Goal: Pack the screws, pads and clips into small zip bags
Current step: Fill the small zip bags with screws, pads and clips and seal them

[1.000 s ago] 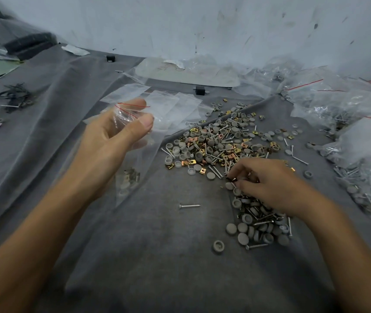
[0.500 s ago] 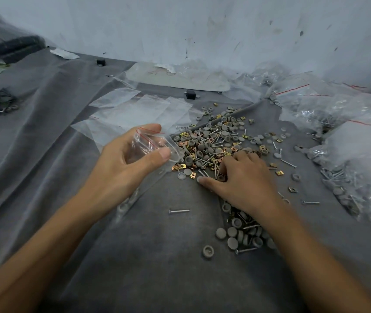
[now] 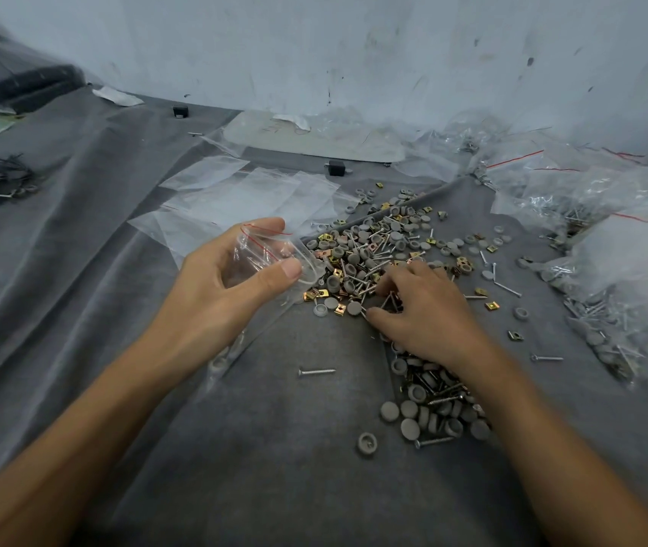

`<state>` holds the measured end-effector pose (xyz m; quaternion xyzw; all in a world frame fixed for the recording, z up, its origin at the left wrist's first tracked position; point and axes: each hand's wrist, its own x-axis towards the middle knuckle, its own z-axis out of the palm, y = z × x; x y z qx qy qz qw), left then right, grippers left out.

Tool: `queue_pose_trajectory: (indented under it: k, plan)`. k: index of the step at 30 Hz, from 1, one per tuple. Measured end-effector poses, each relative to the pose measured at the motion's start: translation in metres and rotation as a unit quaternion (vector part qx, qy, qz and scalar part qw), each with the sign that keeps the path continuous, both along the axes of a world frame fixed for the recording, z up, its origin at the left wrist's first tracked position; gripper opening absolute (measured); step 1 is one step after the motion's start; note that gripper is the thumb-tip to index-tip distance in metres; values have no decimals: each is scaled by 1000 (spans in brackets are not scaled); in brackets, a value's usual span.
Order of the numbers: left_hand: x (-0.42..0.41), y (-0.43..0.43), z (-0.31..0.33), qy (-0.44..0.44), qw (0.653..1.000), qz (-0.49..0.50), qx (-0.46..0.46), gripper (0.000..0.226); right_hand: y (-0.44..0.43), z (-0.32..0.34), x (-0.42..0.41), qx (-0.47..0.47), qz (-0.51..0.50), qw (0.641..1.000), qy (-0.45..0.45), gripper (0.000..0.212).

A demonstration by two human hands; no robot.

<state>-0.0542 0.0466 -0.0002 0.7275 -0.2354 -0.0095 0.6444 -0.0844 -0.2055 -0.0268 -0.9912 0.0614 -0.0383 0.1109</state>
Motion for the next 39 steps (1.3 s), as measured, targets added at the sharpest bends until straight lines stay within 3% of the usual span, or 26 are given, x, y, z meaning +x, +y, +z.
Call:
queue_pose_trajectory:
  k: [4,16,23,28,32,35,39]
  plan:
    - [1,1,-1,-1,1000,-2,3,54,3,-4,3,-39,15,999,1,62]
    - [13,10,-2,57,996,31,-61,57,7,-7,10,-153,74,983,-64,31]
    - [10,4,-5,49,998,10,-29,60,15,-10,2,-139,129,974,-121,19]
    - [10,3,-7,48,998,-2,-33,52,16,-13,2,-127,111,982,-85,24]
    - [8,2,-7,24,1000,-15,-7,58,11,-6,-3,-41,81,990,-105,21]
    - [2,-2,-9,-12,999,-16,27,62,4,6,-11,92,51,986,-128,21]
    - [-6,-10,-16,-77,992,-31,90,72,4,27,-22,341,77,928,-131,23]
